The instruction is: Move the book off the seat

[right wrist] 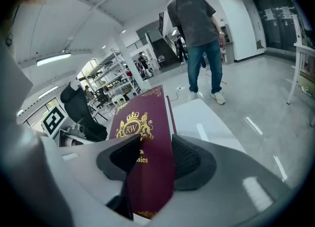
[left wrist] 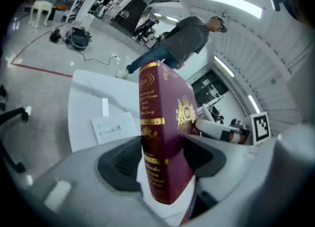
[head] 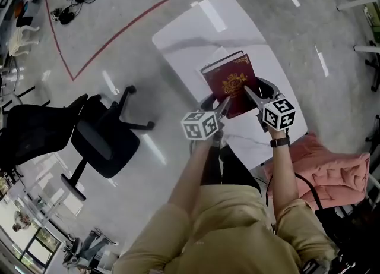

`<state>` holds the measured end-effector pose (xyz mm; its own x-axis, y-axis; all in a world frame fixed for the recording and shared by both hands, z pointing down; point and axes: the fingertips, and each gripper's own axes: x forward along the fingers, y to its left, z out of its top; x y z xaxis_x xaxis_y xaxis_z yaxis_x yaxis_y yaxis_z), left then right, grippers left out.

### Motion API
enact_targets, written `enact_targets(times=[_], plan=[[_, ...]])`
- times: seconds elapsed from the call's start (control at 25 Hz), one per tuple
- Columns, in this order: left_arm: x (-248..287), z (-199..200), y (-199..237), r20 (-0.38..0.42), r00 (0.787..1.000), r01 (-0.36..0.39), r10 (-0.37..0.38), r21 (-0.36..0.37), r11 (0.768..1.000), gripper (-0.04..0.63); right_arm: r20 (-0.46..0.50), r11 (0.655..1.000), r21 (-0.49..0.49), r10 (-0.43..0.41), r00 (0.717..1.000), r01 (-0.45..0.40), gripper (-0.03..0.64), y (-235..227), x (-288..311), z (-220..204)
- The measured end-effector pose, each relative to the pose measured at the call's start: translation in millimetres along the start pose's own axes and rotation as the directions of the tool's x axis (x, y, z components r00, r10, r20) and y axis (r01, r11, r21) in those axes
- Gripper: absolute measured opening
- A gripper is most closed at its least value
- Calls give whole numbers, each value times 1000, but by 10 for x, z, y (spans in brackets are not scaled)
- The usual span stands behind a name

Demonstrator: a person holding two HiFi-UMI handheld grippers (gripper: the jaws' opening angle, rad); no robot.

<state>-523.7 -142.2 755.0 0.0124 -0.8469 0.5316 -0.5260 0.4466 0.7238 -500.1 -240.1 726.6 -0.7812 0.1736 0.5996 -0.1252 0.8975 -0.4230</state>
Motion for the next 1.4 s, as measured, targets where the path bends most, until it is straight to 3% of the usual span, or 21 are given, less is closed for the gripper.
enact_targets(times=[0.12, 0.4, 0.88, 1.2, 1.4], plan=[[194, -187, 446, -23, 999, -38, 36, -89, 995, 255, -68, 1000, 20, 0, 998, 2, 196, -159, 432, -322], [684, -459, 1274, -66, 994, -92, 82, -184, 979, 256, -167, 999, 33, 23, 986, -17, 198, -536, 1251, -850], [1153, -726, 1811, -97, 987, -157, 132, -331, 931, 256, -273, 997, -30, 59, 960, -69, 202, -919, 1861, -1213], [1217, -852, 1882, -157, 977, -185, 144, -298, 936, 270, -304, 995, -58, 54, 951, -75, 214, -984, 1997, -1283], [1168, -864, 1848, -179, 972, -195, 153, -245, 950, 299, -270, 1000, -20, 3, 963, -9, 251, -1035, 1945, -1261]])
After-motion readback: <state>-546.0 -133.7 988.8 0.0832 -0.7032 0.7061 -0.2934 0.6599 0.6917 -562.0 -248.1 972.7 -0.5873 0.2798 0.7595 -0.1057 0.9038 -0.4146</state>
